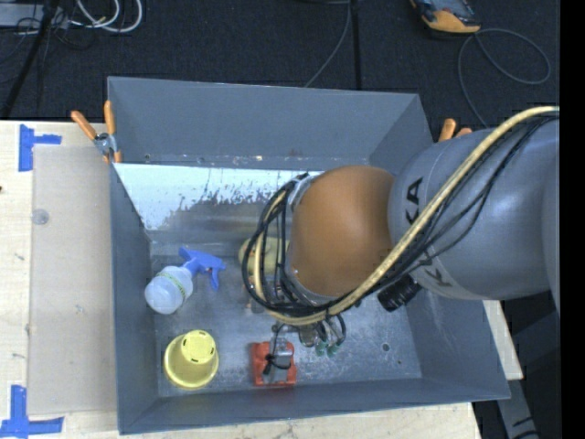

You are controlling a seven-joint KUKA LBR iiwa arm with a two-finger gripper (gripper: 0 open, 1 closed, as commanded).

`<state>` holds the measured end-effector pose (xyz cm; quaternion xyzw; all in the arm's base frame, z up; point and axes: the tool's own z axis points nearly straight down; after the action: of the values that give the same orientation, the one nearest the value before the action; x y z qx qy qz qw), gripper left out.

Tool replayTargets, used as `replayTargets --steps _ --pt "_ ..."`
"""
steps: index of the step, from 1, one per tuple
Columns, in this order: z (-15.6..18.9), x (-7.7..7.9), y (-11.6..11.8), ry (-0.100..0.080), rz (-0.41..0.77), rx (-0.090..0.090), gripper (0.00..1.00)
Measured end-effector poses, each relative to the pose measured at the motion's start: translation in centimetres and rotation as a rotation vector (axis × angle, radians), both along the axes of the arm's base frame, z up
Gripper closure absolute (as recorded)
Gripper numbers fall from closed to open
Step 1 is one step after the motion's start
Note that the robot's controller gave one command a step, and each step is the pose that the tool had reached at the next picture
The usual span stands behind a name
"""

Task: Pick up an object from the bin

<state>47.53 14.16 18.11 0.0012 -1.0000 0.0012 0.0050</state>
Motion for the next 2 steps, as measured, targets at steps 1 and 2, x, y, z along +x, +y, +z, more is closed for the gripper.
replayTargets --steps 1,2 --pt "0.4 0.2 0.0 -0.007 -0.003 0.002 0.00" --pt "-2.7 0.3 -1.3 -0.011 0.061 0.004 0.00"
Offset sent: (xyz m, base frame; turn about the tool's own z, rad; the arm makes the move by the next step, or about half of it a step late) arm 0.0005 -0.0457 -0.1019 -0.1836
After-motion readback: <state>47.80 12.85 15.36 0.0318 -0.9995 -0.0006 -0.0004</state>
